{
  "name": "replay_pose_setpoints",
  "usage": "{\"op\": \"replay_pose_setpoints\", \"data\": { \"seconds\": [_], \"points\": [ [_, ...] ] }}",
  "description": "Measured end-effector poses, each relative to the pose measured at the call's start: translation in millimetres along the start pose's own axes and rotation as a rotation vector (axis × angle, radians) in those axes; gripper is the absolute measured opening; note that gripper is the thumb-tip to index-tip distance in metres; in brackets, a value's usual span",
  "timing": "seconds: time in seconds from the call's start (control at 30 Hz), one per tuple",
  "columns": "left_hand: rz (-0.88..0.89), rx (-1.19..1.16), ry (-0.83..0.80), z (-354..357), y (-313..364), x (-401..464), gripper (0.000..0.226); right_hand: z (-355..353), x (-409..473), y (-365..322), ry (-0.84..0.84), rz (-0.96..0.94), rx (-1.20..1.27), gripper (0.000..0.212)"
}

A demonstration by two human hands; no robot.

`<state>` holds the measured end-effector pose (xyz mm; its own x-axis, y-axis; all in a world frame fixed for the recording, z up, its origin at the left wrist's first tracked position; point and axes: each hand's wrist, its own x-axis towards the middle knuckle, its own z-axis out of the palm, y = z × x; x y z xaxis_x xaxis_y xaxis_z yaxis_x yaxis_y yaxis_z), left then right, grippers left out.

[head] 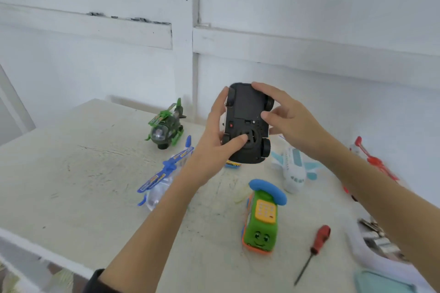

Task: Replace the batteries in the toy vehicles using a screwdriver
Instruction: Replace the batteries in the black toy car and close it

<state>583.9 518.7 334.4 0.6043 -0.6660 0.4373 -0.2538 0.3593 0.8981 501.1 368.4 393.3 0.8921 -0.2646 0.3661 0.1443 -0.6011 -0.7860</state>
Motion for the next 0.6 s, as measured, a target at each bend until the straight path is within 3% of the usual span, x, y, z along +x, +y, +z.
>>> {"op": "replay_pose_setpoints", "data": {
  "seconds": [0.27,0.6],
  "points": [
    [-0.042,0.035,-0.055,82.7,-13.3,-26.6,0.082,-49.1,-64.0,27.9,0.001,0.006,-0.016,0.05],
    [-0.112,0.034,-0.023,96.7,-42.3,-48.2,0.081,-83.6,-107.1,66.6,-0.128,0.099,-0.023,0.044]
  ]
}}
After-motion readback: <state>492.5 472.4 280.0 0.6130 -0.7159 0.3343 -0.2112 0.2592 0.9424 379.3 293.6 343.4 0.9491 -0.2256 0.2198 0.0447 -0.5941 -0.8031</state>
